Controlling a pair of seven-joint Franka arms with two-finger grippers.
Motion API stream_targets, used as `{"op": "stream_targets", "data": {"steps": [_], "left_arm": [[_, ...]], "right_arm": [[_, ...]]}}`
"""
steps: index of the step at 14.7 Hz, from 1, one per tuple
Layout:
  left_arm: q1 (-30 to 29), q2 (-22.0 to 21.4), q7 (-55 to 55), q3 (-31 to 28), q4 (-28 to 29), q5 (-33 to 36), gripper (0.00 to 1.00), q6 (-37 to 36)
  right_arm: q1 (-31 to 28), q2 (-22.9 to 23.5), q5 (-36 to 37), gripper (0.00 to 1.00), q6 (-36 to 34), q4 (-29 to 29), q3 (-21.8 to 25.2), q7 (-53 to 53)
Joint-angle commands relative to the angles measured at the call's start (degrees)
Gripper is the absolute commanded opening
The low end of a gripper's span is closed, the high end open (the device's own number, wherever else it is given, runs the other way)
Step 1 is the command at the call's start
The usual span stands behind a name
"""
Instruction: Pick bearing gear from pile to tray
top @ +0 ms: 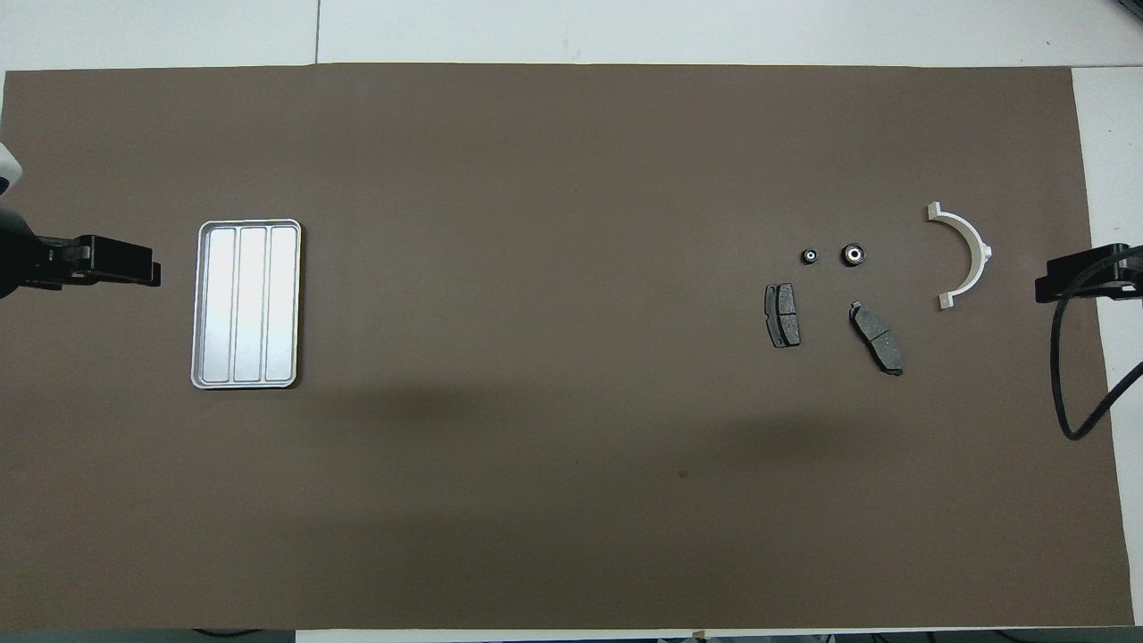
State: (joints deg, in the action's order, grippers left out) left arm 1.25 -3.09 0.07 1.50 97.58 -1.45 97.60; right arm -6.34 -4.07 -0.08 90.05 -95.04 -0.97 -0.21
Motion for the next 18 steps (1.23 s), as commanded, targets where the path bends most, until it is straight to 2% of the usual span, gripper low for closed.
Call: {"op": "stream_targets", "data": {"steps": [1,6,9,13,18], "left_arm": [[0.2,-0.7,-0.7,-0.3,0.8,0.0,1.0,0.1],[0.2,-0.7,-0.7,-0.2,0.8,0.0,1.0,0.1],[0.2,-0.7,-0.7,-0.3,0.8,0.0,1.0,0.1],[0.2,-0.7,-0.7,-0.3,0.8,0.0,1.0,0.1],[0.2,-0.7,-0.7,-0.3,0.8,0.0,1.0,0.1]], "right_arm": [[-1.0,-1.3,-0.9,1.0,-0.4,-1.3,-0.4,1.5],[-1.5,-1.3,-0.8,1.0,0.3,-1.9,-0.2,5.7],[-1.0,0.9,-0.1,1.0,3.0,-2.3,-0.2,5.6],[-1.6,1.5,0.1,1.0,11.5,-9.4,-0.2,5.7],[-1.9,9.2,0.2,1.0,19.3,-10.9,-0.2,5.7]]}}
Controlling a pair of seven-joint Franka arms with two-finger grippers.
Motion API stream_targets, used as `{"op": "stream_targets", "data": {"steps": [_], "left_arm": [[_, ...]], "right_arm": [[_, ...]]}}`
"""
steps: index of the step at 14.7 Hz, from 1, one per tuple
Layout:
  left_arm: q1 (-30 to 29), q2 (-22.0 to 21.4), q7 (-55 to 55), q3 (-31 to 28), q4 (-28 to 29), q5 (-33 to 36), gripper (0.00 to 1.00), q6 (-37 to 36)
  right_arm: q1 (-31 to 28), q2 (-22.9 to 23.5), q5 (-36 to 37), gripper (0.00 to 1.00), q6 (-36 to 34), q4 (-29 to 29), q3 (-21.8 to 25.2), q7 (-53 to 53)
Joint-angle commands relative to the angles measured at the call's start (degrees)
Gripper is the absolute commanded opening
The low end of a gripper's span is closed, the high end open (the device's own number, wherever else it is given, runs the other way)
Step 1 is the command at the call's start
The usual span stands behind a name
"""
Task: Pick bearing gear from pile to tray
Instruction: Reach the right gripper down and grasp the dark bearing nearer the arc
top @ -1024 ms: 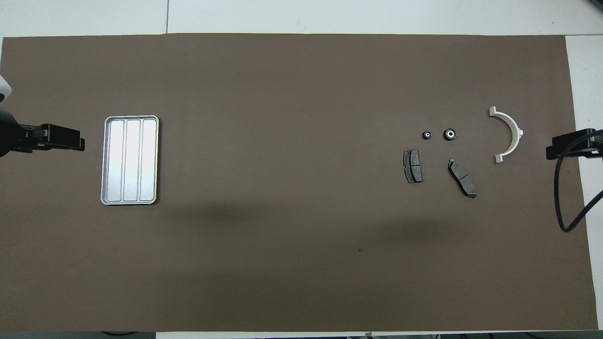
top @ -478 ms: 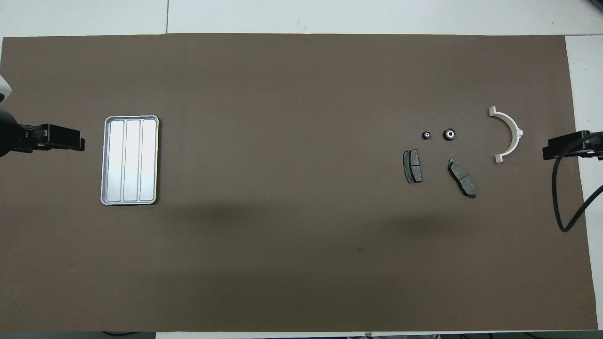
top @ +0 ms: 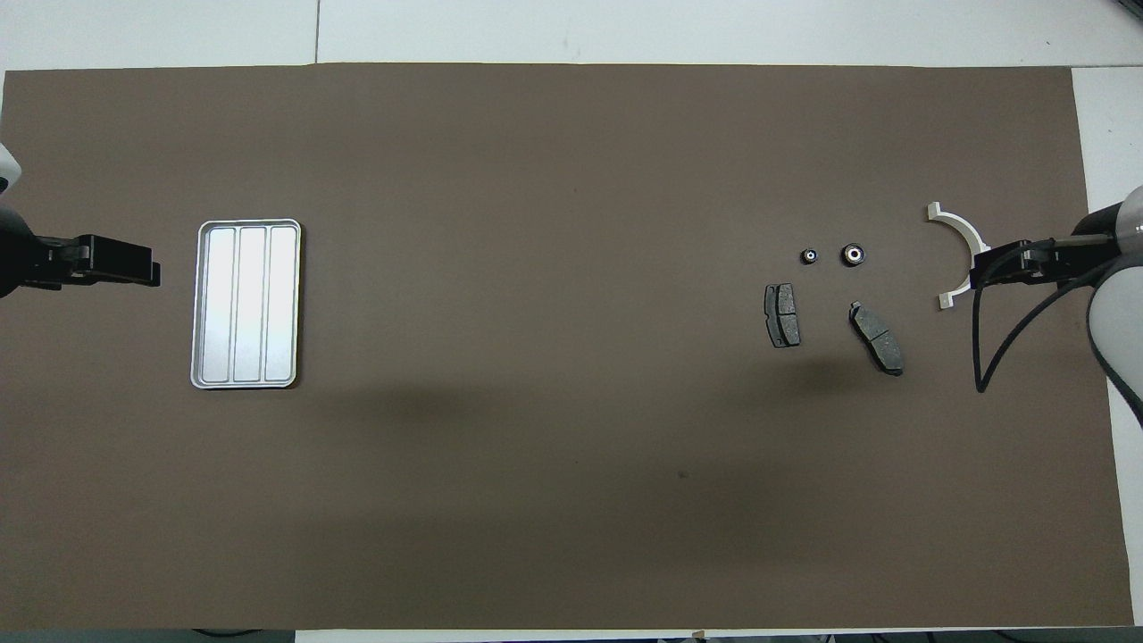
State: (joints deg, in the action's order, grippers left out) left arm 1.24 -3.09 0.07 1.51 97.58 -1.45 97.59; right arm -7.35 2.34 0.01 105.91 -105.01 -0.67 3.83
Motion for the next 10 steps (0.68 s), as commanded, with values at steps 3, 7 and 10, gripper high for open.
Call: {"op": "stream_targets", "data": {"steps": [3,7,10], "left_arm": [[0.3,-0.7,-0.7,-0.3,0.8,0.0,1.0,0.1],[0.3,-0.7,-0.7,-0.3,0.8,0.0,1.0,0.1],[0.3,-0.7,-0.7,-0.3,0.8,0.0,1.0,0.1]], "right_arm": [[-0.1,7.0,0.1,1.0,10.1,-3.4,-0.5,1.5],[0.0,13.0,0.1,1.0,16.5,-3.6,-0.6,1.4],[2.0,16.6,0.1,1.0,20.4,-3.6,-0.6,-0.7]]}}
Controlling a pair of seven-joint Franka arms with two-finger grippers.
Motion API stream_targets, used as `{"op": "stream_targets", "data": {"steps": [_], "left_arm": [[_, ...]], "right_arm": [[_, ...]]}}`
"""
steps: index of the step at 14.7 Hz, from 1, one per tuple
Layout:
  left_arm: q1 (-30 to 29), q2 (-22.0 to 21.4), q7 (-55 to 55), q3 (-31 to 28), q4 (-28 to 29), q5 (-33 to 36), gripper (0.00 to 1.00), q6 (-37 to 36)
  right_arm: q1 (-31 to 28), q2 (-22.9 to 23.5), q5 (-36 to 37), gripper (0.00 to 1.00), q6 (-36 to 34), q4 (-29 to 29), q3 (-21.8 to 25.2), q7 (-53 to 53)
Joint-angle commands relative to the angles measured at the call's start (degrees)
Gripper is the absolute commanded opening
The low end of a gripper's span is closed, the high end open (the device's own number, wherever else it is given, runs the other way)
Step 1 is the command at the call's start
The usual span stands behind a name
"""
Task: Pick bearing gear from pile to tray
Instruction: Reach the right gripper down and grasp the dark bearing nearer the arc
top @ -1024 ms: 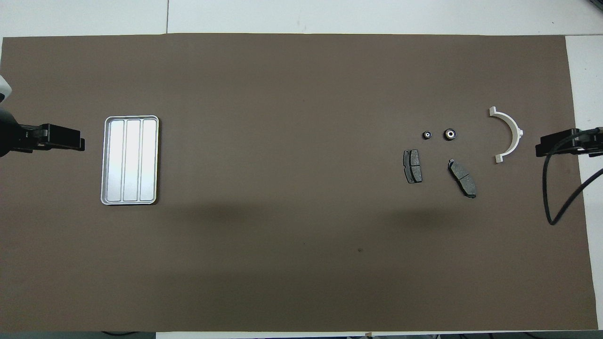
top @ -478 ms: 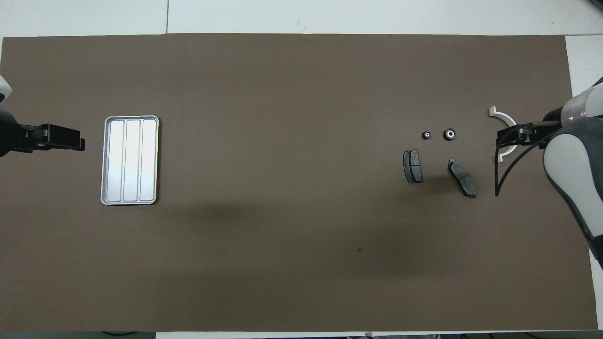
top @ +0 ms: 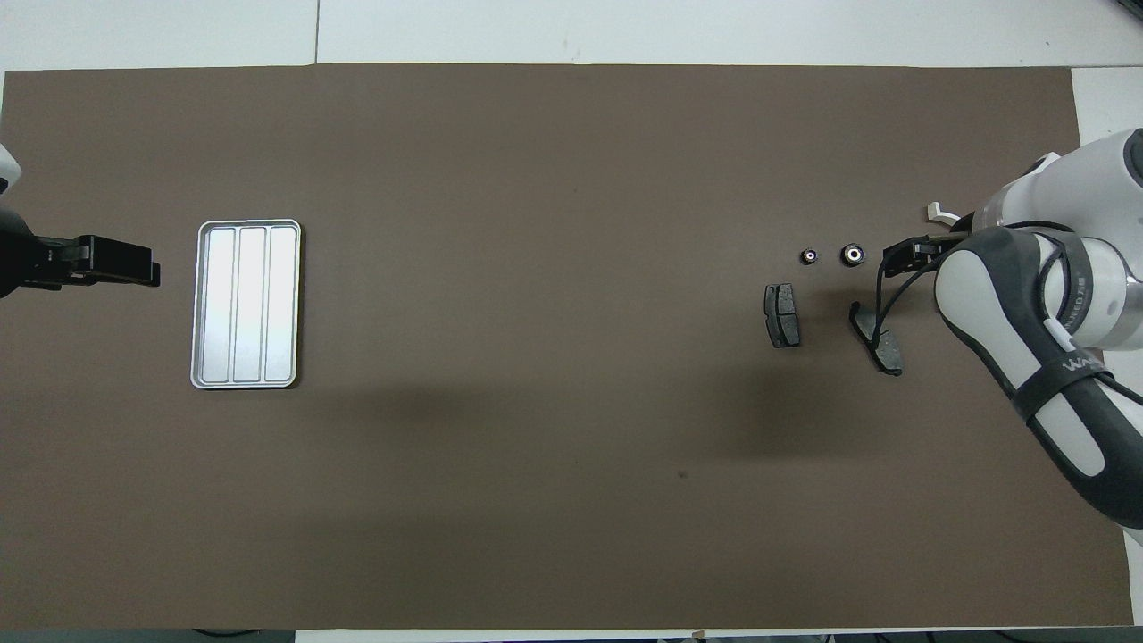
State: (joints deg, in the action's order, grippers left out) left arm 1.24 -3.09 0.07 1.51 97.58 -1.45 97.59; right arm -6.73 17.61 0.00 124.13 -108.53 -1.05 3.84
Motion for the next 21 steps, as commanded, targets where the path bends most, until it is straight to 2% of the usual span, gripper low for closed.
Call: {"op": "stream_targets", "data": {"steps": [1,4,13,21], "left_arm": [[0.3,-0.7,-0.7,-0.3,0.8,0.0,1.0,0.1],[0.3,-0.7,-0.7,-0.3,0.8,0.0,1.0,0.1],[0.3,-0.7,-0.7,-0.3,0.8,0.0,1.0,0.1],[0.3,-0.7,-0.7,-0.3,0.8,0.0,1.0,0.1]], "right_arm": [[1.8,2.1,0.1,1.0,2.5,0.0,-0.2,-1.6],[3.8,3.4,0.1,1.0,3.9,0.2,-0.2,-3.3],[3.9,4.4,0.2,1.0,4.5,1.0,-0.2,-3.7],[3.9,5.8,0.3,1.0,7.7,1.0,-0.2,-3.7]]}}
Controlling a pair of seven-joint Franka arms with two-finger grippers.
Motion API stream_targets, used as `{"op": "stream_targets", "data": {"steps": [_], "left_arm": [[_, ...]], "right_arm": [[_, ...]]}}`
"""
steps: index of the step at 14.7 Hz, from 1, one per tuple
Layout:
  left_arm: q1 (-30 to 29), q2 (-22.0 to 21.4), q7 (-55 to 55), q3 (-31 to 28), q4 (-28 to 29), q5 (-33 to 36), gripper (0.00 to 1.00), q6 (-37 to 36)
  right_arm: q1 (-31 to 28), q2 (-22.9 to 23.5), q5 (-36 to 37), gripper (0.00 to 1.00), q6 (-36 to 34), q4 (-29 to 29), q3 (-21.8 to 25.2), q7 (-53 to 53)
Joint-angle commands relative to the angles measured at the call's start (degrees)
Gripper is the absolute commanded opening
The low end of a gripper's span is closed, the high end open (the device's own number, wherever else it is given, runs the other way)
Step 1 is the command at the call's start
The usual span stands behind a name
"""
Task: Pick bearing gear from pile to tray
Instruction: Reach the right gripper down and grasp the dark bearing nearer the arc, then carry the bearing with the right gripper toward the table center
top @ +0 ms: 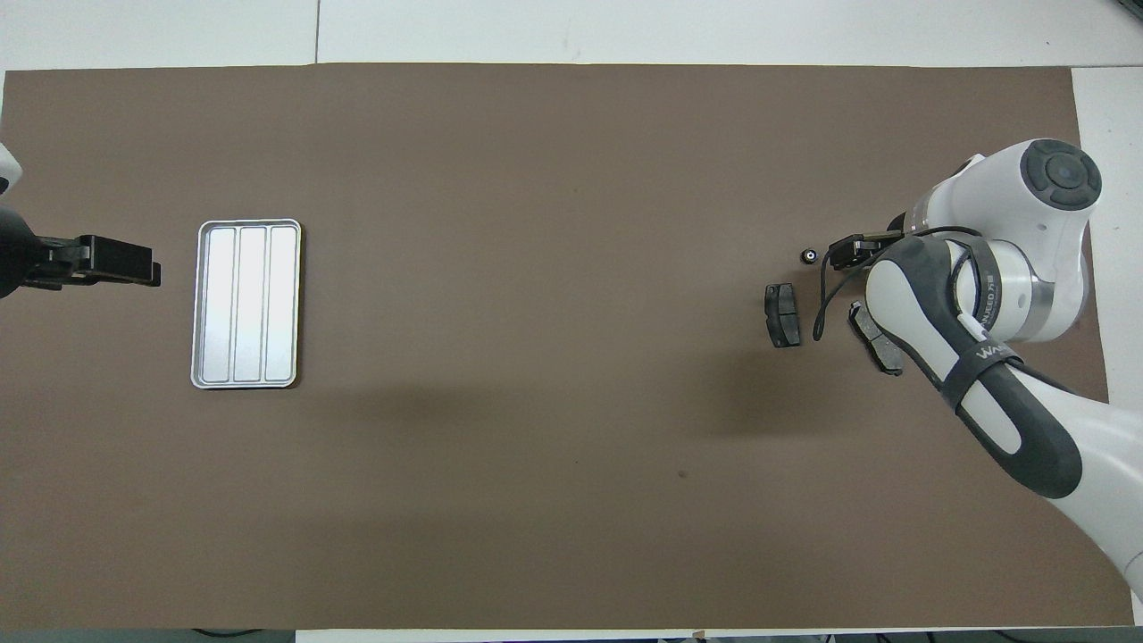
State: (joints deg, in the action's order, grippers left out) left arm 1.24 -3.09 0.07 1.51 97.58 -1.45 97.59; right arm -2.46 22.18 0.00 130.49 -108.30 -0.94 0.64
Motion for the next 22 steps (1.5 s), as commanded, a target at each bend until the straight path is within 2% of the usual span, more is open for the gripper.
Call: {"op": "stream_targets", "data": {"steps": [1,9,13,16,17,19,20,21,22], "left_arm": [[0.3,-0.7,-0.7,-0.3,0.8,0.0,1.0,0.1],[0.3,-0.7,-0.7,-0.3,0.8,0.0,1.0,0.1],[0.3,-0.7,-0.7,-0.3,0.8,0.0,1.0,0.1],[0.3,-0.7,-0.7,-0.3,0.8,0.0,1.0,0.1],[0.3,-0.7,-0.7,-0.3,0.8,0.0,1.0,0.1],[0.3,-0.7,-0.7,-0.3,0.8,0.0,1.0,0.1],[0.3,-0.7,-0.7,-0.3,0.8,0.0,1.0,0.1],[0.3,-0.7,-0.7,-0.3,0.8,0.0,1.0,0.1],[0.3,-0.7,-0.7,-0.3,0.8,0.0,1.0,0.1]], "right_arm": [[-0.4,1.3,0.3,1.0,1.6,0.7,-0.3,-0.6],[-0.4,2.4,0.3,0.99,2.8,0.8,-0.3,-0.6],[-0.4,2.7,0.3,0.9,3.0,0.8,-0.3,-0.7],[-0.4,3.2,0.3,0.8,4.2,0.8,-0.3,-0.7],[-0.4,3.3,0.3,0.72,4.2,0.8,-0.3,-0.7],[-0.4,3.3,0.4,0.31,4.2,0.8,-0.3,-0.6],[-0.4,3.3,0.4,0.06,4.2,0.8,-0.3,-0.6],[-0.3,3.3,0.4,0.0,4.0,0.8,-0.3,-0.6],[-0.3,3.2,0.4,0.0,3.8,0.9,-0.3,-0.6]]}}
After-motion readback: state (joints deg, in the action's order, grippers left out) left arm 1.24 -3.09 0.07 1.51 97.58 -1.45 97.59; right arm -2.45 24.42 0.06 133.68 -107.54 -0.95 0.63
